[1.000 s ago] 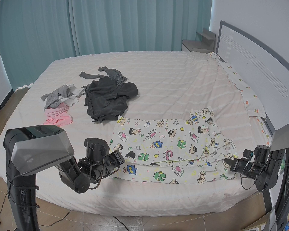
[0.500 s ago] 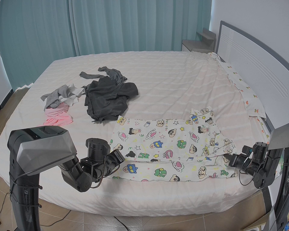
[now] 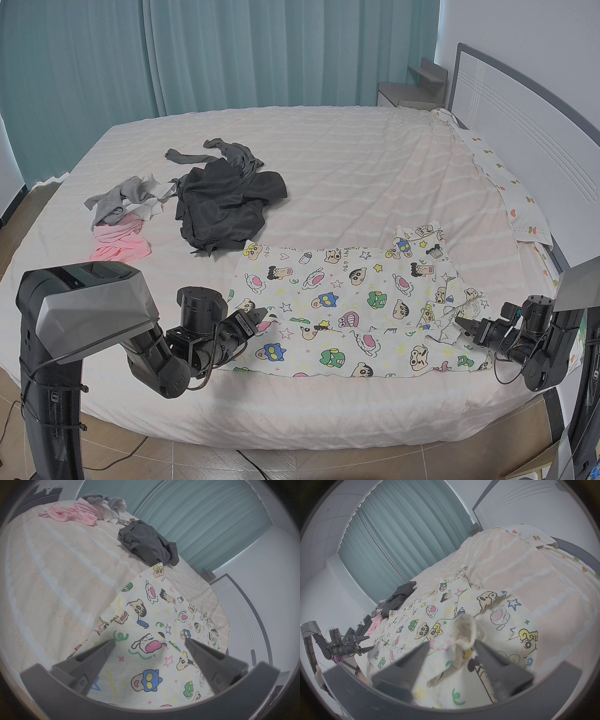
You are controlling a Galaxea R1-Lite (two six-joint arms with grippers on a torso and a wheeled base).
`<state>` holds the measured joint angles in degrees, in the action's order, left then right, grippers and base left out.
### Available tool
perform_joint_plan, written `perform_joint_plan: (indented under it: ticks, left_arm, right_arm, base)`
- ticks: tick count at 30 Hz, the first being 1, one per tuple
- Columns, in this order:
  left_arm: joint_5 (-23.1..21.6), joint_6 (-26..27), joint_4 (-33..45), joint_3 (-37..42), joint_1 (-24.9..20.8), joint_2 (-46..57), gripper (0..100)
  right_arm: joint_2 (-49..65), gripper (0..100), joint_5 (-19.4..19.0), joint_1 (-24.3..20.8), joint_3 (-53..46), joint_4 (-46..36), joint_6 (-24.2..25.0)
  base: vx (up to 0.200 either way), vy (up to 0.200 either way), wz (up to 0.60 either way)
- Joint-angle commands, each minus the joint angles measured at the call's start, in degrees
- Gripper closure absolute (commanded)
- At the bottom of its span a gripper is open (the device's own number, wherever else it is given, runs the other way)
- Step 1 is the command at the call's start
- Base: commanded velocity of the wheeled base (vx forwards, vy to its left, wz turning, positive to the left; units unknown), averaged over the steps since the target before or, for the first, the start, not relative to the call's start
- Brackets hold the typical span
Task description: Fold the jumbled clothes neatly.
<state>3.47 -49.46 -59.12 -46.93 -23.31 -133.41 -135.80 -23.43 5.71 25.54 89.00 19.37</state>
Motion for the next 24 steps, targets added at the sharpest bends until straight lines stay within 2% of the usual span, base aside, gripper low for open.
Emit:
perform_joint_plan:
  ticks: [1,7,11,15,17,18,20,22,23,24]
  left_arm:
    - [0.04,-0.03,-0.03,0.00,0.28,0.00,0]
    - [2.41,-0.03,-0.11,0.35,2.13,1.05,0]
    - [1.97,-0.38,-0.03,1.93,3.36,5.01,0]
    - [0.39,-0.38,0.06,5.01,4.24,11.16,0]
    - [0.30,-0.38,0.06,5.19,4.24,11.33,0]
    - [-0.84,-1.87,0.33,8.44,4.41,15.46,0]
    - [-3.12,-5.12,0.41,11.69,4.32,18.63,0]
    - [-3.30,-5.30,0.41,11.87,4.32,18.80,0]
    - [-7.17,-8.29,0.41,15.29,4.32,21.27,0]
    - [-8.40,-9.34,0.41,16.52,4.32,21.97,0]
  right_arm:
    - [-0.16,0,0.05,0.10,0.48,0.73,0.58]
    - [1.59,0,1.72,1.33,0.30,0.73,4.62]
    - [4.58,0,1.90,2.56,-0.31,0.73,7.26]
    - [10.47,0,2.07,3.00,-2.78,0.56,14.82]
    - [10.65,0,2.07,2.91,-2.86,0.56,15.17]
    - [14.16,0,2.16,0.62,-6.47,0.56,20.53]
    - [15.57,0,2.60,-2.19,-9.54,0.47,24.14]
    - [15.57,0,2.69,-2.37,-9.72,0.47,24.31]
    - [14.95,0,4.27,-5.00,-11.39,0.47,26.07]
    - [13.90,0,5.32,-5.44,-11.30,0.56,26.07]
  base:
    - [0.000,0.000,0.00]
    - [0.000,0.000,0.00]
    - [0.000,0.000,0.00]
    - [0.000,0.000,0.00]
    - [0.000,0.000,0.00]
    - [0.000,0.000,0.00]
    - [0.000,0.000,0.00]
    - [0.000,0.000,0.00]
    - [0.000,0.000,0.00]
    - [0.000,0.000,0.00]
